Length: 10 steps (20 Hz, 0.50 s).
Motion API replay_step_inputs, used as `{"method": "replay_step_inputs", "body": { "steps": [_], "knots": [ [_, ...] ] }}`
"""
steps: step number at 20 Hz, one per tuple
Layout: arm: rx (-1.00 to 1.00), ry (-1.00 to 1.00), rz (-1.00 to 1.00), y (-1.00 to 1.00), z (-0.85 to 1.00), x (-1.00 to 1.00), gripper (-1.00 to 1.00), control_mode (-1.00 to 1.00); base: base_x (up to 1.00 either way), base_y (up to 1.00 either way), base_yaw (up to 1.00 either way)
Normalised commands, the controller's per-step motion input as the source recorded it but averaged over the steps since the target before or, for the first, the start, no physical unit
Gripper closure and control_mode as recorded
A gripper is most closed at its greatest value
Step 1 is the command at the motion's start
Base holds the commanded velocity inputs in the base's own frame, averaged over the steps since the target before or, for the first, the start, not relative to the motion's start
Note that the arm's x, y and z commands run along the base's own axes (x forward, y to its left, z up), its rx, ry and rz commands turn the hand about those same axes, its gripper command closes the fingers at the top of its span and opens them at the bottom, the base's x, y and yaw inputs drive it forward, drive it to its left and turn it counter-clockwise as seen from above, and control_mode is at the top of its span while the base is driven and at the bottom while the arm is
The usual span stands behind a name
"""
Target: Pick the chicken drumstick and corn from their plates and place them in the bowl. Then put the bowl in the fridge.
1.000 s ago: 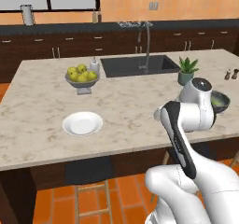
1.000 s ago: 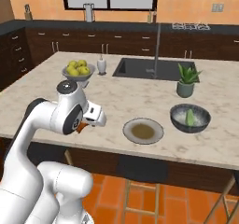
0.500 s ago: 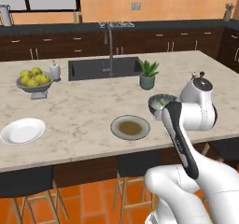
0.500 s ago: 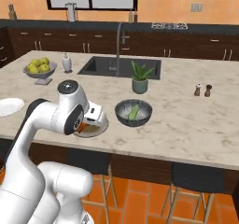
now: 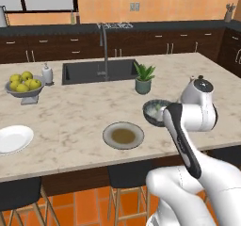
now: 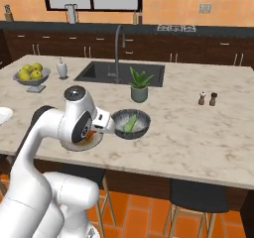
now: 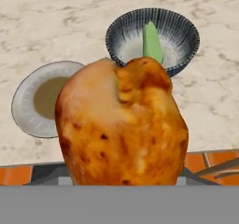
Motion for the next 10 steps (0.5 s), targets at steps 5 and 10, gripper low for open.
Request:
{"method": "replay_step_inputs", "body": {
  "steps": [5,10],
  "knots": [
    [0.00,0.08,0.02,-0.51,-0.16,1.00,1.00,-1.00,0.00,0.00,0.00],
    [0.00,0.17,0.00,-0.34,-0.16,1.00,1.00,-1.00,0.00,0.00,0.00]
  ]
}}
